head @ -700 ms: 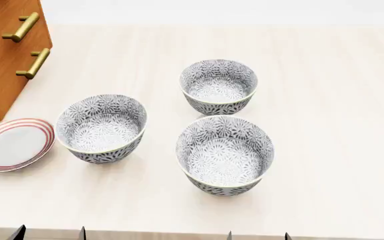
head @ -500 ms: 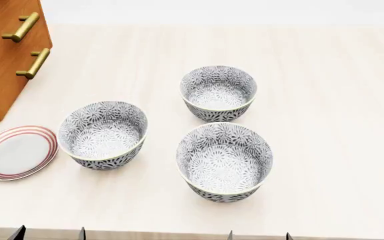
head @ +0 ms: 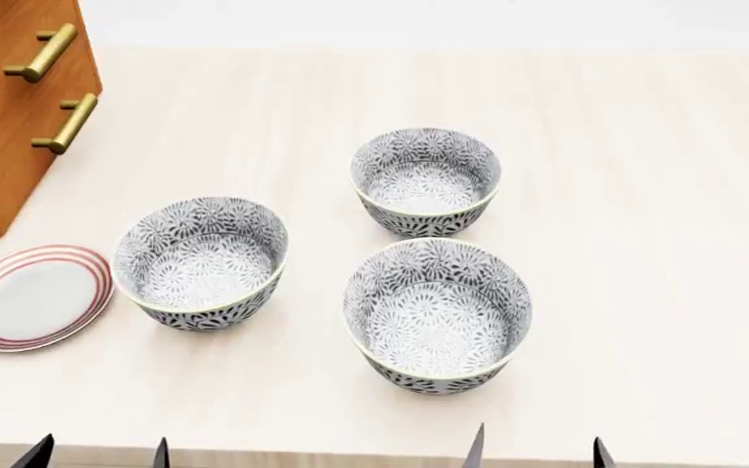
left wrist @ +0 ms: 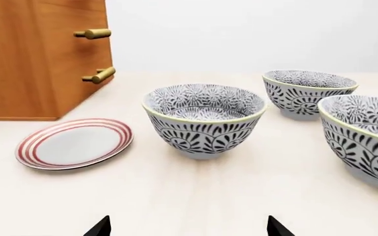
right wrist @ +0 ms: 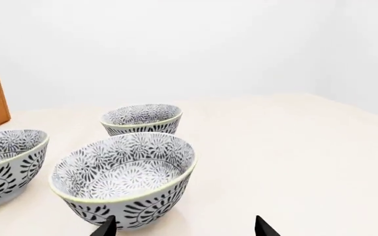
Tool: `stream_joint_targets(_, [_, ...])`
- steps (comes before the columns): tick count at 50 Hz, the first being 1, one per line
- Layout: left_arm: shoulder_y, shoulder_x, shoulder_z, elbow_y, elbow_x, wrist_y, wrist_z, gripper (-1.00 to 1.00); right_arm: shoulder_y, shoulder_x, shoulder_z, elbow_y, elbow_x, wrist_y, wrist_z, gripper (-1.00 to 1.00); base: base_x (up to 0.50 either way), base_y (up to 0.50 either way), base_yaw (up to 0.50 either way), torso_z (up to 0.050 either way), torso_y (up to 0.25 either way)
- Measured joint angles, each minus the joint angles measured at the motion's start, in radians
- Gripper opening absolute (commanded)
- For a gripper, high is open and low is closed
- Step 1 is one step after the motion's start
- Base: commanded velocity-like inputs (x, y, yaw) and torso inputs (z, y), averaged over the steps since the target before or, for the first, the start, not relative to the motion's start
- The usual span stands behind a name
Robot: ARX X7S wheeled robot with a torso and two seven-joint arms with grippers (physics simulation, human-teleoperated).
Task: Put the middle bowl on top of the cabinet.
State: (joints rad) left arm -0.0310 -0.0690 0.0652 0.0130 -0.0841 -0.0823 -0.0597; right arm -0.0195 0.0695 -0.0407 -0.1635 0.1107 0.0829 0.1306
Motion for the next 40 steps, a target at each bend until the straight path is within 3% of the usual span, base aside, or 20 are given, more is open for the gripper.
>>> stream_joint_targets(11, [0.023,-0.02,0.032,0.106,-0.019,-0.093,-0.022,1.0,-0.18,0.018,0.172,-0.367,0.087,0.022,0.113,1.0,0.0,0.0,0.0,0.0,0.0])
stream_joint_targets(20, [-0.009,-0.021,0.003,0.371,-0.094,-0.3,-0.088,1.0,-0.337,0.018,0.338,-0.574,0.17,-0.033,0.183,1.0,0.0,0.0,0.0,0.0,0.0])
stream_joint_targets(28, [-0.111,0.003,-0.085,0.559,-0.201,-0.502,-0.194,1.0,-0.472,0.011,0.482,-0.659,0.256,-0.129,0.213,1.0,0.0,0.04,0.0,0.0,0.0])
stream_joint_targets(40, [-0.19,-0.002,-0.191,0.638,-0.284,-0.614,-0.318,1.0,-0.633,-0.005,0.629,-0.701,0.375,-0.26,0.222,1.0,0.0,0.47,0.0,0.0,0.0])
